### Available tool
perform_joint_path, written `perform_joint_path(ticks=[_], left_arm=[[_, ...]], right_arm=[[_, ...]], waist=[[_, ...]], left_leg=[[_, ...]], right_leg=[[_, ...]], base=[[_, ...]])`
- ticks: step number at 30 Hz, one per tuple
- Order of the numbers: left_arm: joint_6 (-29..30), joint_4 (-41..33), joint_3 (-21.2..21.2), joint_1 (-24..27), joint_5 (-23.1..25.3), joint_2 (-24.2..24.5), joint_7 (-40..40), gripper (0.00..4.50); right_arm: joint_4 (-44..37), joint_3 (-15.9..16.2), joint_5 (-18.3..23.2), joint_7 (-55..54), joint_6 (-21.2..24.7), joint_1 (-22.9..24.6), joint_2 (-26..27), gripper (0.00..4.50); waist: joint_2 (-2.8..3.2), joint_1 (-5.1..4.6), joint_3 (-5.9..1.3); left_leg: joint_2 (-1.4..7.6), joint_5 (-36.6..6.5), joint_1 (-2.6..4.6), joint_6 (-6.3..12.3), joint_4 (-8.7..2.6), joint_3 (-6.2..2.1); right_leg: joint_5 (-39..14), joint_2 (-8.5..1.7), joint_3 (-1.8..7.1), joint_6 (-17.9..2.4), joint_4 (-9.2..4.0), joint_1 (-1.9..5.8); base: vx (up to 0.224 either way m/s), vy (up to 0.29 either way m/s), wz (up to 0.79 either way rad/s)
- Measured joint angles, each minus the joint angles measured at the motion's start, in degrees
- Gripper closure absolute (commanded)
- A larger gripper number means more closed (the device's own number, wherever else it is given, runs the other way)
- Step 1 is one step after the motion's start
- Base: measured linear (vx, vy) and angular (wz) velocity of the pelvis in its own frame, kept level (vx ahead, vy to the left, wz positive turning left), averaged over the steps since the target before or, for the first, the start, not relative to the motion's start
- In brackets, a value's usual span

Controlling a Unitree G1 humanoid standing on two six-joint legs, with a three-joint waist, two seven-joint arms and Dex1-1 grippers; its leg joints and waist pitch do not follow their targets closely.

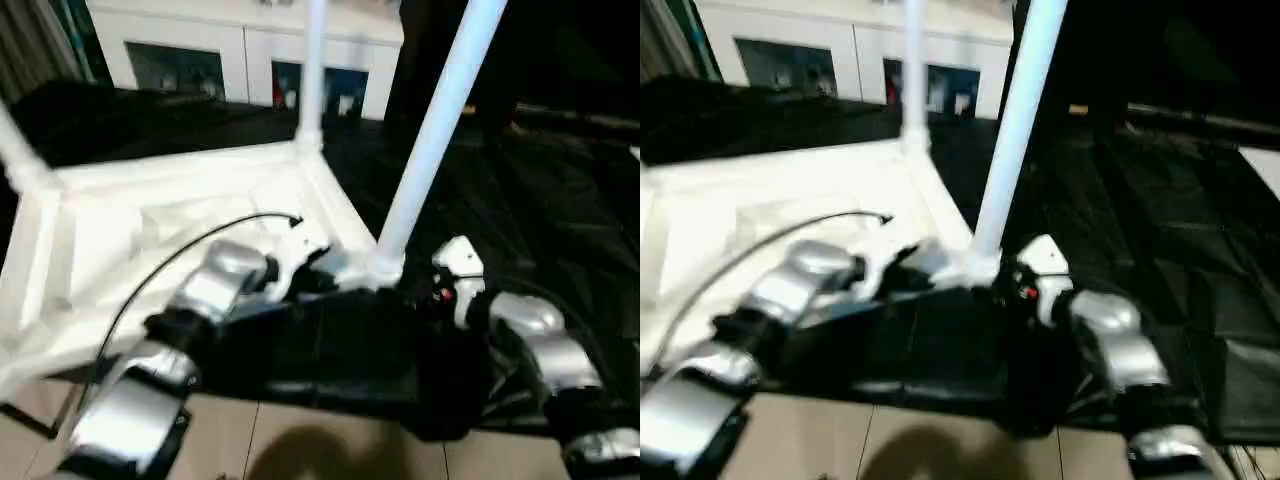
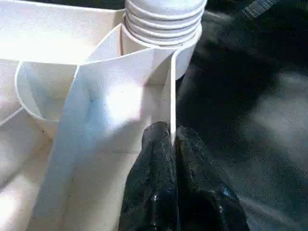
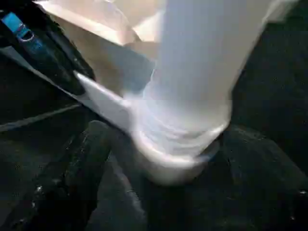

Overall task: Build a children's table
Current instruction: Rotate leg to tighten

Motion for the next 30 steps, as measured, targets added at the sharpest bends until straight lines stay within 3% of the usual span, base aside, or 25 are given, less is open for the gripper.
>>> perform_joint_path(ticks=[11,17,25,30], left_arm=[[1.24,-7.35,-1.83,3.95,-1.68,4.16,-8.8,4.5],[1.43,-8.25,-1.84,4.37,-1.68,4.53,-8.89,4.5],[2.18,-9.03,-1.77,4.73,-1.67,4.49,-8.47,4.5],[2.39,-4.73,-0.5,2.45,-0.1,0.62,-0.25,4.5]], right_arm=[[-6.46,2.75,2.16,9.63,2.7,2.51,-2.48,0.61],[-6.38,3.1,2.2,10.21,2.69,2.49,-1.93,1.3],[-6.1,3.13,2.27,10.63,2.87,2.48,-1.63,1.81],[-1.74,-0.65,1.75,-0.32,1.06,2.33,3.19,1.84]], waist=[[0.07,0.93,0.09],[-0.02,0.87,0.12],[-0.03,0.84,0.11],[-0.06,0.69,0.06]], left_leg=[[0.13,-0.03,0.0,-0.05,0.02,0.13],[0.13,-0.03,-0.01,-0.06,0.02,0.13],[0.13,-0.02,-0.01,-0.05,0.04,0.14],[0.11,-0.02,0.04,-0.07,0.16,0.14]], right_leg=[[-0.03,0.0,-0.03,-0.01,0.07,0.01],[-0.03,0.0,-0.02,-0.01,0.09,0.01],[-0.03,0.0,-0.02,0.0,0.08,0.01],[0.01,-0.01,0.03,-0.05,0.11,0.12]], base=[[0.0,0.0,0.0],[0.0,0.0,0.0],[0.0,0.0,0.0],[0.0,0.0,0.0]])
